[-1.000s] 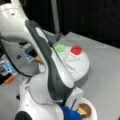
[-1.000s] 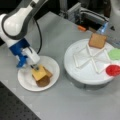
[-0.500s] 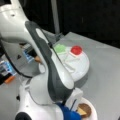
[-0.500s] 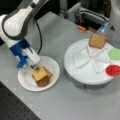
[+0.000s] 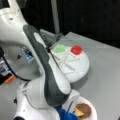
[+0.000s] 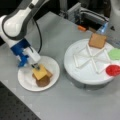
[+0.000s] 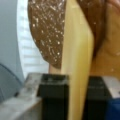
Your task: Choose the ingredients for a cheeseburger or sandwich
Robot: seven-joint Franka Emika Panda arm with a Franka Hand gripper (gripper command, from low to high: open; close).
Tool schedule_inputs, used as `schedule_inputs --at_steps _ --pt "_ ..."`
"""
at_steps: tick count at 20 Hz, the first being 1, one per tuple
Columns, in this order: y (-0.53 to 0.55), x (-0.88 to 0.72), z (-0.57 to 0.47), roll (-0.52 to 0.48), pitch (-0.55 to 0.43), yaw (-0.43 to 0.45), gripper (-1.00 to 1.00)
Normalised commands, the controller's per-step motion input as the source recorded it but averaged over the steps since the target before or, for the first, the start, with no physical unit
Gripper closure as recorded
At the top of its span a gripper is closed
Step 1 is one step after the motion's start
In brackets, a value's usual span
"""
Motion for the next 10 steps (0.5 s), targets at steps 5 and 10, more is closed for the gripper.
schedule_inputs --at_steps 5,10 --pt "0.04 -0.05 -0.08 0.194 -0.113 0.005 1.00" --pt "0.03 -0.07 -0.08 0.173 -0.102 -0.002 -1.00"
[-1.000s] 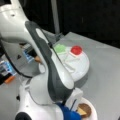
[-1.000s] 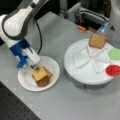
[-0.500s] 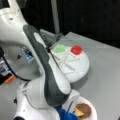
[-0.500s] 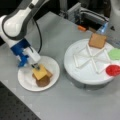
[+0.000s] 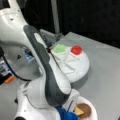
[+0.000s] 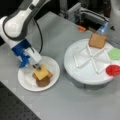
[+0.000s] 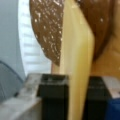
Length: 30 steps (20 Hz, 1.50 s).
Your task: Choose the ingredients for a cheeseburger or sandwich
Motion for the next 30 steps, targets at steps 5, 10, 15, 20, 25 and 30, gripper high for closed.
schedule_inputs --at_steps 5,10,15,20,25,30 --pt "0.01 -0.10 -0.06 0.176 -0.103 0.014 -1.00" --pt "-0.01 -0.10 -0.05 0.179 -0.101 0.027 -1.00" --pt "-0.05 -0.10 -0.06 0.171 -0.101 0.043 -1.00" --pt "-0.15 -0.12 0.02 0.131 -0.071 0.074 -1.00" --pt "-0.19 -0.24 0.32 0.003 0.046 0.078 -1.00" --pt "0.10 -0.29 0.37 -0.217 0.116 0.021 -1.00"
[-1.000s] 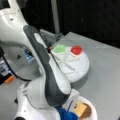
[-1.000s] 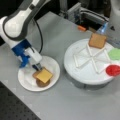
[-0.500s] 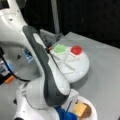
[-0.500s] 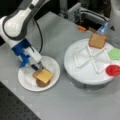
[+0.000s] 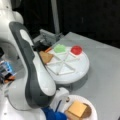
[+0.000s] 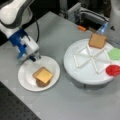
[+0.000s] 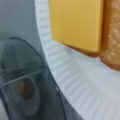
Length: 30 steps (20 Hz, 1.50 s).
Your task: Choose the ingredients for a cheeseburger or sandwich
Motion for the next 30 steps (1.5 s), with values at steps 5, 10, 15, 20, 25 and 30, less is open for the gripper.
schedule_inputs --at_steps 5,10,15,20,25,30 --pt "0.43 -0.32 0.22 -0.446 0.081 -0.082 -1.00" --pt "0.65 -0.52 0.06 -0.905 -0.120 -0.268 -1.00" --pt "0.90 -0.93 0.08 -0.798 -0.224 -0.264 -1.00" --pt "0.62 -0.91 0.15 -0.598 -0.181 -0.167 -1.00" --pt "0.36 -0.55 0.06 -0.420 -0.113 -0.088 -1.00" --pt "0.39 -0.17 0.07 -0.278 -0.040 0.046 -1.00"
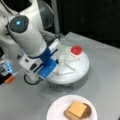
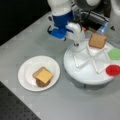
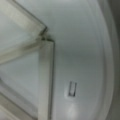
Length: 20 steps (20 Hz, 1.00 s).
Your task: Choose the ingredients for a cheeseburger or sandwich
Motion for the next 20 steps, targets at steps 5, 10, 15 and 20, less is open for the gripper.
schedule_inputs --at_steps 5,10,15,20 --pt "0.62 -0.01 0.08 -0.215 -0.007 0.071 -1.00" --pt "0.54 0.00 0.02 -0.144 -0.027 0.020 -1.00" --pt "0.24 -0.03 -0.09 -0.075 -0.068 -0.055 -1.00" --pt "0.06 -0.09 -0.16 -0.080 -0.048 -0.121 -1.00"
